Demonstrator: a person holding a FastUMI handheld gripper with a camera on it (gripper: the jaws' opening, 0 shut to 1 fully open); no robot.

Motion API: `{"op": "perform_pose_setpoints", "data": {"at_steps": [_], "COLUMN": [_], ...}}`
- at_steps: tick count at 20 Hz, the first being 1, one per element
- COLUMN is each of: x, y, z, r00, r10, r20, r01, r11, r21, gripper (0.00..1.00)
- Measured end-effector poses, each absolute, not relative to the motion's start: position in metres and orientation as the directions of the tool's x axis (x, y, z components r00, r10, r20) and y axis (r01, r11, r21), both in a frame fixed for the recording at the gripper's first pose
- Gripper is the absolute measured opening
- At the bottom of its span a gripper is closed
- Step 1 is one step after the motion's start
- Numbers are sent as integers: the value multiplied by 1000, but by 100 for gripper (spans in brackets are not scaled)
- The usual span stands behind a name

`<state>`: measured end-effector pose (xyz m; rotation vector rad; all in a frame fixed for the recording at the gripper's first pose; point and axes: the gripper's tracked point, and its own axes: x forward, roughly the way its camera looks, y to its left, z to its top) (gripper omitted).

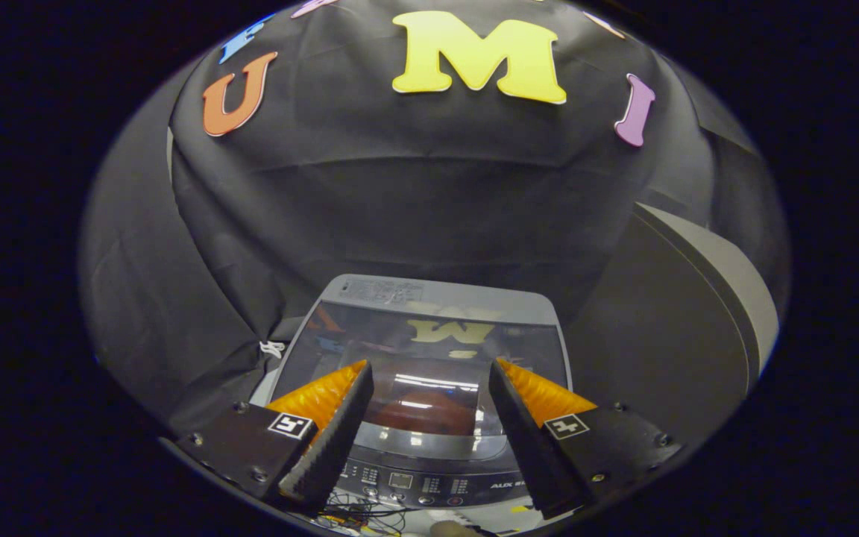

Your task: Put the clothes into the washing machine and then close the washing machine lid.

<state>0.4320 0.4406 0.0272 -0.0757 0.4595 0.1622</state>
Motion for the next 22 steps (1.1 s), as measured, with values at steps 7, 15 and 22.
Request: {"op": "perform_pose_setpoints", "data": {"at_steps": [7, 15, 22], "x": [409, 331, 236], "y": [430, 390, 290], "z": [46, 134, 180], "r00": [900, 963, 976], "r10": [144, 204, 218], "r20": [-411, -174, -9], "r01": [-168, -216, -218], "r11": [985, 975, 976], "r21": [-24, -51, -26], "gripper": [98, 98, 98]}}
